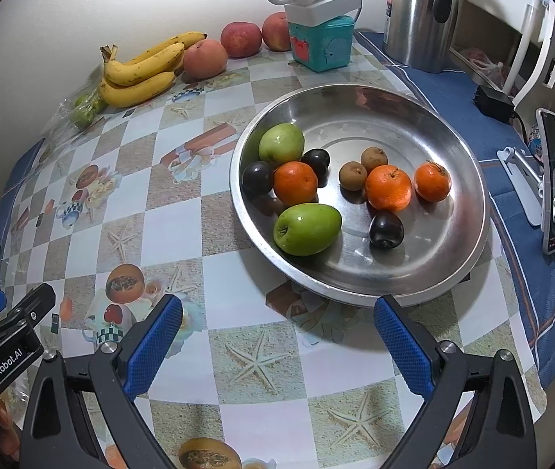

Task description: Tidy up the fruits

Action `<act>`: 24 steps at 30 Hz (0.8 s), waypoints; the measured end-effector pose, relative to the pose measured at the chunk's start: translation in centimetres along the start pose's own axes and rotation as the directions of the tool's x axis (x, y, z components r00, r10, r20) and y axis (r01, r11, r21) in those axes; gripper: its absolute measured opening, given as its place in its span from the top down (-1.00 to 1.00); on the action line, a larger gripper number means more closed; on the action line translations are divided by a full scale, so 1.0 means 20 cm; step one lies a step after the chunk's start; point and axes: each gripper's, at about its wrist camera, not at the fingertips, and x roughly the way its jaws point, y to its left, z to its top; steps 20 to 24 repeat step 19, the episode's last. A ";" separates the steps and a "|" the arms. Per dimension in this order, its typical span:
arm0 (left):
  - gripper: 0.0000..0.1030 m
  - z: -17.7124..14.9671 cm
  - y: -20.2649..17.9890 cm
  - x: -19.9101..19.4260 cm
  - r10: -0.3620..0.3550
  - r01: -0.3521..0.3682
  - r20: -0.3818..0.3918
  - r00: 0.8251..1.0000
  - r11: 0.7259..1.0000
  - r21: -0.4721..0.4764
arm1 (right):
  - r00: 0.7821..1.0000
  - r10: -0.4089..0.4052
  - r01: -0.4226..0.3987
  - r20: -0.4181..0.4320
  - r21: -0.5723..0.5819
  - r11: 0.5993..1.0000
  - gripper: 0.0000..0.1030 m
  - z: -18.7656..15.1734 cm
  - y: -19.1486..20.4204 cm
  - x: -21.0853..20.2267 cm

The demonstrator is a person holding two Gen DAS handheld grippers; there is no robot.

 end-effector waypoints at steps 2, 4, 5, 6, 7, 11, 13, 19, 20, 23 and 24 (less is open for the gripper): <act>-0.68 0.00 0.00 0.00 0.001 -0.001 -0.002 1.000 1.000 -0.002 | 1.000 -0.002 0.002 -0.001 0.002 1.000 -0.91 0.00 0.00 0.00; -0.68 0.00 0.00 0.00 0.002 -0.002 -0.005 1.000 1.000 -0.004 | 1.000 -0.003 0.003 -0.002 0.004 1.000 -0.91 0.00 0.00 0.00; -0.68 0.00 0.00 0.01 0.003 -0.003 -0.007 1.000 1.000 -0.005 | 1.000 -0.003 0.003 -0.003 0.005 1.000 -0.91 0.00 0.00 0.00; -0.68 0.00 0.00 0.01 0.004 -0.004 -0.008 1.000 1.000 -0.005 | 1.000 -0.004 0.004 -0.004 0.005 1.000 -0.91 0.00 -0.01 0.00; -0.68 0.00 0.00 0.01 0.004 -0.004 -0.009 1.000 1.000 -0.006 | 1.000 -0.005 0.005 -0.004 0.004 1.000 -0.91 0.00 0.00 0.00; -0.68 0.00 0.01 0.01 0.006 -0.006 -0.008 1.000 1.000 -0.008 | 1.000 -0.005 0.005 -0.004 0.004 1.000 -0.91 0.00 0.00 0.00; -0.68 0.00 0.01 0.00 0.002 -0.002 0.003 1.000 1.000 -0.006 | 1.000 -0.005 0.005 -0.005 0.005 1.000 -0.91 0.00 0.00 0.00; -0.68 0.00 0.00 -0.01 -0.004 0.004 0.013 1.000 1.000 0.001 | 1.000 -0.006 0.006 -0.006 0.005 1.000 -0.91 0.00 0.00 0.00; -0.68 0.00 0.00 -0.01 -0.004 0.004 0.013 1.000 1.000 0.001 | 1.000 -0.006 0.006 -0.006 0.005 1.000 -0.91 0.00 0.00 0.00; -0.68 0.00 0.00 -0.01 -0.004 0.004 0.013 1.000 1.000 0.001 | 1.000 -0.006 0.006 -0.006 0.005 1.000 -0.91 0.00 0.00 0.00; -0.68 0.00 0.00 -0.01 -0.004 0.004 0.013 1.000 1.000 0.001 | 1.000 -0.006 0.006 -0.006 0.005 1.000 -0.91 0.00 0.00 0.00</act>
